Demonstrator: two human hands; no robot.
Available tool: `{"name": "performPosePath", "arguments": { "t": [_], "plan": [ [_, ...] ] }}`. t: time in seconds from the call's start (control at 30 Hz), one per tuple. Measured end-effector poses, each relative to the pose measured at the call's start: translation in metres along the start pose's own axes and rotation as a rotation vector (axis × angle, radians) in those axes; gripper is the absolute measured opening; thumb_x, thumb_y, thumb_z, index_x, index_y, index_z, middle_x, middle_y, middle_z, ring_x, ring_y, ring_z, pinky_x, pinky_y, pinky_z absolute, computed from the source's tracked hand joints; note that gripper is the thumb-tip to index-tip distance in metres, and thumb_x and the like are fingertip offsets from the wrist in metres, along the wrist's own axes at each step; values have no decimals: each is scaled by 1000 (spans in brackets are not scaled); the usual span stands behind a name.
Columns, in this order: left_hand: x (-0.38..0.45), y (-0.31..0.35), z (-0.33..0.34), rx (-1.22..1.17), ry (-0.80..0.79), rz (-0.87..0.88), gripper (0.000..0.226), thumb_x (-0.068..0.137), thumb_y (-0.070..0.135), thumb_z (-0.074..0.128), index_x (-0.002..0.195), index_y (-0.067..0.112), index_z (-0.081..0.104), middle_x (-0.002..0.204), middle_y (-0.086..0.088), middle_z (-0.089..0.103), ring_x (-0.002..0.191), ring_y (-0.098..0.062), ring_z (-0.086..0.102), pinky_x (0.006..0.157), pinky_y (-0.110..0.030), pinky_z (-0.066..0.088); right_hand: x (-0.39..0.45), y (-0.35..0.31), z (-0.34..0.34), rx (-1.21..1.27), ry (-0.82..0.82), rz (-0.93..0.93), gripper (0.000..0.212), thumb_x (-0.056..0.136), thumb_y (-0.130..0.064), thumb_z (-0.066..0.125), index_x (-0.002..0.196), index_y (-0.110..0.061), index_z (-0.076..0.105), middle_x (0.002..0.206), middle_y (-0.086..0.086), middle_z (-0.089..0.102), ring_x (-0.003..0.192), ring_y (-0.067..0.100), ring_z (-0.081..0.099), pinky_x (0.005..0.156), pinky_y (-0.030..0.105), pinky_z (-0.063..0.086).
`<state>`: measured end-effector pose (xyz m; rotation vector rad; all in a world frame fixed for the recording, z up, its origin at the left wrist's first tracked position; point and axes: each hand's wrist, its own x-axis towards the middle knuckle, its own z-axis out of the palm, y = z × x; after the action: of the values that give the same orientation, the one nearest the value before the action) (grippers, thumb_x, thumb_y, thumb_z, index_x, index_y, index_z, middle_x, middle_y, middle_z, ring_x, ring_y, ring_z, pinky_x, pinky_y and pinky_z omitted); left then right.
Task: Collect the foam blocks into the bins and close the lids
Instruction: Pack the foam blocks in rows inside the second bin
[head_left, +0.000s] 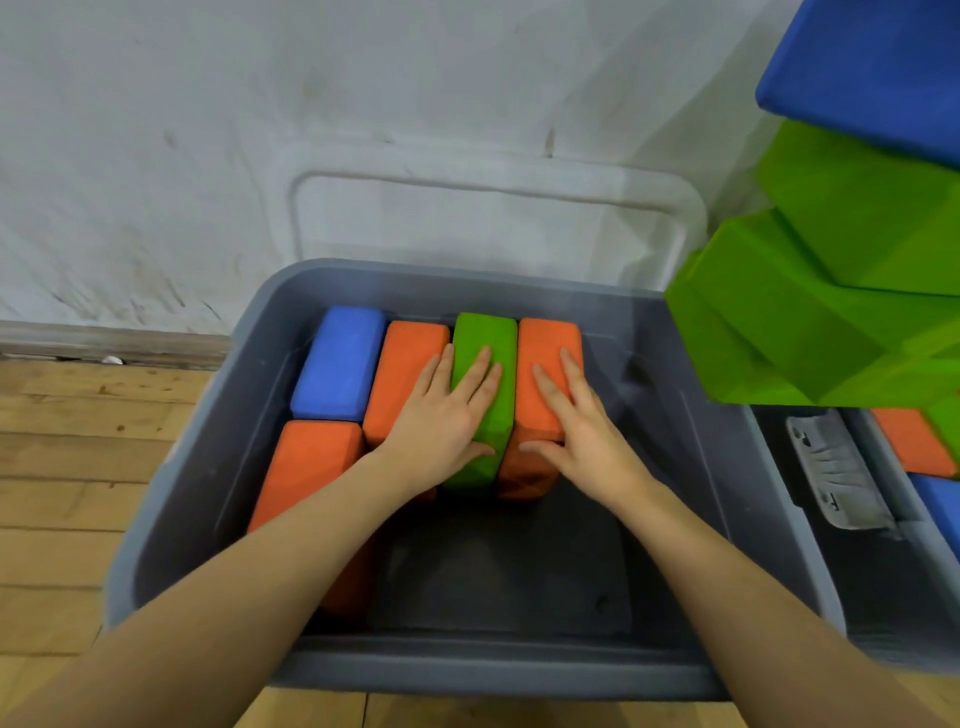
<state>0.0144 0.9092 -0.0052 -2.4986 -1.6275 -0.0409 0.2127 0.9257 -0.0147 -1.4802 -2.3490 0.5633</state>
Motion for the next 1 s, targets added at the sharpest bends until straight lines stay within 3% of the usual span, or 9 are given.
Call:
{"name": "performPosePath", "arguments": {
  "t": [0.27, 0.4, 0.47, 0.53, 0.6, 0.7, 0.73, 0.87, 1.0],
  "plan": [
    [-8, 4, 8, 51, -17, -84, 105, 50, 59, 82, 136, 10, 48, 138, -12, 50, 121, -42, 49, 95, -61, 38, -6, -1, 8, -109, -41, 7, 89, 83, -33, 69, 150, -23, 12, 159, 7, -6, 143, 38, 10, 107, 53, 33],
    [-7, 5, 4, -5, -86, -100, 99, 75, 59, 64, 150, 20, 11, 157, -5, 13, 142, -37, 13, 109, -61, 11, -5, -6, 3, -208, -55, -1, 86, 84, -42, 64, 151, -24, 12, 159, 6, -4, 142, 38, 15, 108, 54, 31],
    [-8, -5, 0, -70, -86, -102, 100, 79, 58, 60, 150, 21, 0, 158, -5, -2, 144, -30, 0, 112, -54, 2, -2, -10, -3, -341, -49, 24, 89, 81, -55, 61, 150, -28, 12, 159, 4, 0, 141, 36, 16, 113, 55, 19],
    [-16, -19, -5, -129, -63, -132, 108, 71, 57, 70, 150, 17, 9, 158, -9, 5, 144, -31, 4, 113, -53, 3, 2, -14, -6, -449, -24, 16, 96, 72, -67, 61, 149, -28, 20, 158, 5, 10, 141, 38, 16, 112, 59, 8],
    [-28, -34, -6, -120, -36, -167, 114, 58, 57, 78, 147, 10, 25, 154, -14, 20, 142, -37, 14, 112, -54, 10, 7, -25, -1, -498, 6, -69, 101, 61, -71, 68, 145, -25, 34, 154, 9, 27, 138, 43, 25, 109, 65, 11],
    [-40, -47, -4, -111, -124, -179, 117, 61, 61, 74, 150, 13, 15, 157, -12, 11, 143, -34, 12, 114, -47, 7, 20, -48, 13, -529, -28, -156, 103, 63, -69, 67, 148, -27, 26, 156, 5, 22, 141, 38, 20, 112, 59, 6],
    [-40, -48, -4, -115, -145, -192, 117, 65, 62, 71, 150, 15, 7, 157, -11, 4, 144, -32, 8, 115, -45, 3, 23, -55, 17, -534, -41, -145, 106, 63, -68, 68, 149, -26, 23, 157, 4, 20, 142, 35, 19, 112, 57, 7],
    [-26, -49, -6, -42, -215, -198, 124, 65, 64, 69, 149, 20, -10, 157, -7, -9, 144, -32, -1, 116, -50, 3, 26, -54, 29, -589, 13, -61, 116, 42, -63, 82, 138, -9, 45, 141, 16, 46, 127, 37, 47, 103, 61, 30],
    [-17, -50, -6, -6, -248, -177, 124, 67, 57, 73, 148, 22, -15, 156, -8, -15, 143, -38, -5, 112, -56, 1, 28, -50, 33, -618, 90, -95, 110, 40, -59, 85, 131, -4, 53, 133, 20, 54, 120, 40, 52, 99, 62, 34]
  ]
}}
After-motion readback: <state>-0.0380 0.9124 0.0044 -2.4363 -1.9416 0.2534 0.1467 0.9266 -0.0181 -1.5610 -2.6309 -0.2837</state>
